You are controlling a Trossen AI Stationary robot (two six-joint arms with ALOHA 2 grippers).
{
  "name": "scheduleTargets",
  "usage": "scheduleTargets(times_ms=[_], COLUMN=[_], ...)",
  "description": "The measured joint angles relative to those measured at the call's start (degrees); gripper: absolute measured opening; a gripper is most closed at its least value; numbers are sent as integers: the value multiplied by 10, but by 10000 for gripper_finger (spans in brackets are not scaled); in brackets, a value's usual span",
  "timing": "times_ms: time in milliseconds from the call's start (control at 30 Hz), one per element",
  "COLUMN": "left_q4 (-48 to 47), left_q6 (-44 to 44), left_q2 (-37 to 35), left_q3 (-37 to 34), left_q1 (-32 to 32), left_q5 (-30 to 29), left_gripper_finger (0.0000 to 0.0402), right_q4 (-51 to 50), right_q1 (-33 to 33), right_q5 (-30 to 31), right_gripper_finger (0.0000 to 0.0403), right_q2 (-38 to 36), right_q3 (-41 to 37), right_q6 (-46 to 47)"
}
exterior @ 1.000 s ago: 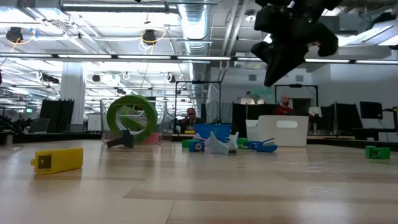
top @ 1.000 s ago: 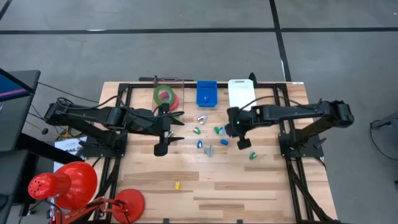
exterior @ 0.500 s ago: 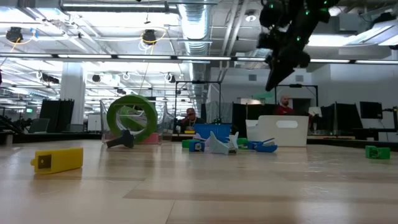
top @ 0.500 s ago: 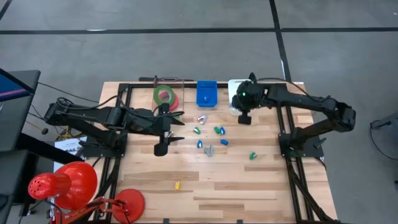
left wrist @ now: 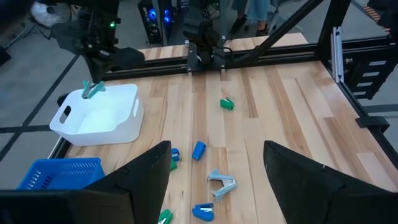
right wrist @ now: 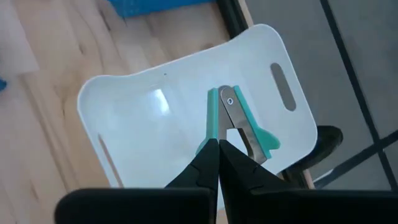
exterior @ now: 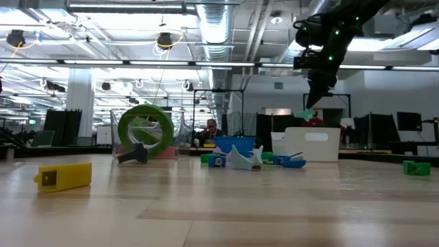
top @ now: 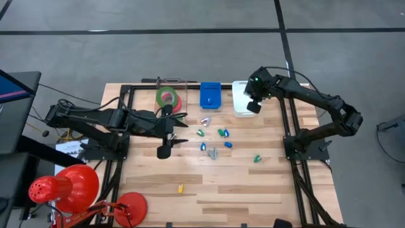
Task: Pick and place Stapler, Stapler remover, tape
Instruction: Put the light blue stapler remover into the white bin
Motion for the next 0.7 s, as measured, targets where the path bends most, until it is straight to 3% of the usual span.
scheduleTargets(times_ms=[700], left_q4=[10], left_q6=[-1], left_q2=[0], left_q3=[0], left_q1=[0], left_q5=[0], left_gripper_finger=[245], right_q4=[-9], right_q1=[-9], right_q5=[-27], right_gripper_finger=[0], right_q2=[31], right_q3=[-16], right_q6=[-3])
